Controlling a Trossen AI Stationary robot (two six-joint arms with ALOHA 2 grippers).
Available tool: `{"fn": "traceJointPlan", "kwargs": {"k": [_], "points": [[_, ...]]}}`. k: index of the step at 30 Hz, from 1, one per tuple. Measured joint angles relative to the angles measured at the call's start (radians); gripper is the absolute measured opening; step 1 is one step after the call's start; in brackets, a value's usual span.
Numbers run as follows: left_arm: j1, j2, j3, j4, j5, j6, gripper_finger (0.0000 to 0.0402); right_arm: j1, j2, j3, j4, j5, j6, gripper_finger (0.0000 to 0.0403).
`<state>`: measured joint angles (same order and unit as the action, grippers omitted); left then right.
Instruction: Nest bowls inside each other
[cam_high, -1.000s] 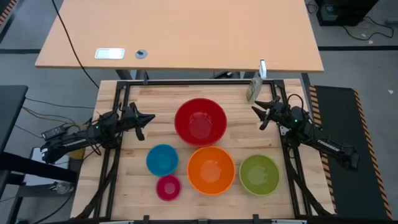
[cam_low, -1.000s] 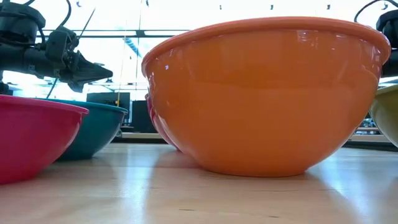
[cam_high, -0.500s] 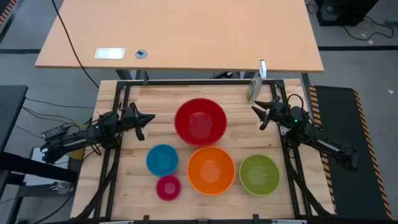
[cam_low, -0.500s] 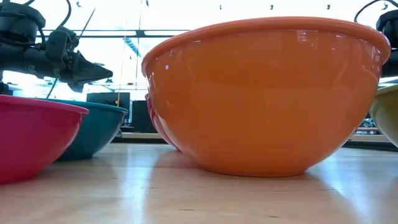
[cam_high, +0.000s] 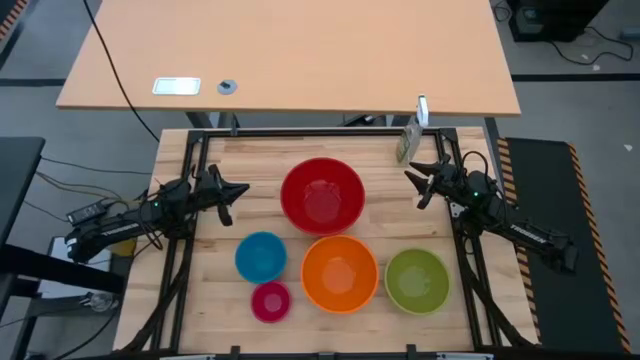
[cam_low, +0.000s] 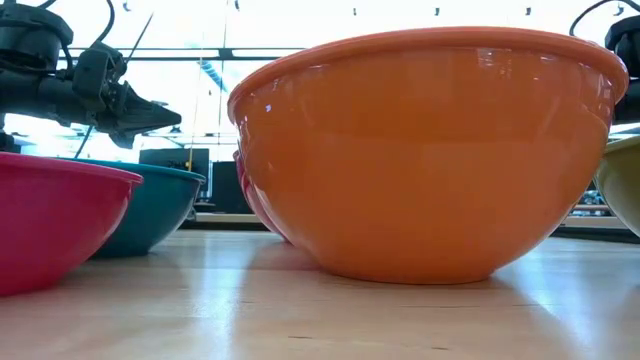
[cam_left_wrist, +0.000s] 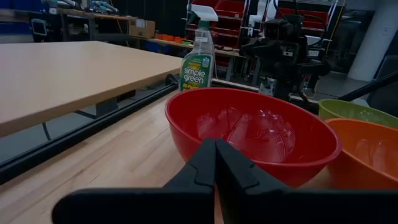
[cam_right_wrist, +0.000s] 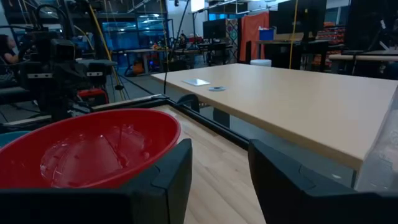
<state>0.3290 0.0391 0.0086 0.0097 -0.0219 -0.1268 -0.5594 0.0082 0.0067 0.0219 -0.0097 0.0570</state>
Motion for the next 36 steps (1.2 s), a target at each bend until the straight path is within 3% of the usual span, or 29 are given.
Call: {"fn": "traceJointPlan", "kwargs": {"k": [15, 19, 26, 30, 33, 36], "points": [[0.0, 0.0, 0.0, 0.0, 0.0, 0.0, 0.0007, 0.0, 0.0, 0.0, 0.0, 0.0, 0.0, 0.0165], [0.0, 0.0, 0.0, 0.037, -0.007, 0.085, 0.0007, 0.0, 0.0, 0.0, 0.0, 0.0, 0.0, 0.0165], [-0.006, 0.0, 0.0, 0.313, -0.064, -0.311, 0.0007, 0.0, 0.0, 0.0, 0.036, 0.0, 0.01, 0.0165], [-0.006, 0.0, 0.0, 0.437, -0.063, -0.493, 0.0007, 0.0, 0.0, 0.0, 0.135, -0.036, 0.232, 0.0165], [-0.006, 0.0, 0.0, 0.496, -0.063, -0.505, 0.0007, 0.0, 0.0, 0.0, 0.206, -0.069, 0.569, 0.0165], [-0.006, 0.0, 0.0, 0.514, -0.063, -0.506, 0.0007, 0.0, 0.0, 0.0, 0.245, -0.067, 0.73, 0.0165]]}}
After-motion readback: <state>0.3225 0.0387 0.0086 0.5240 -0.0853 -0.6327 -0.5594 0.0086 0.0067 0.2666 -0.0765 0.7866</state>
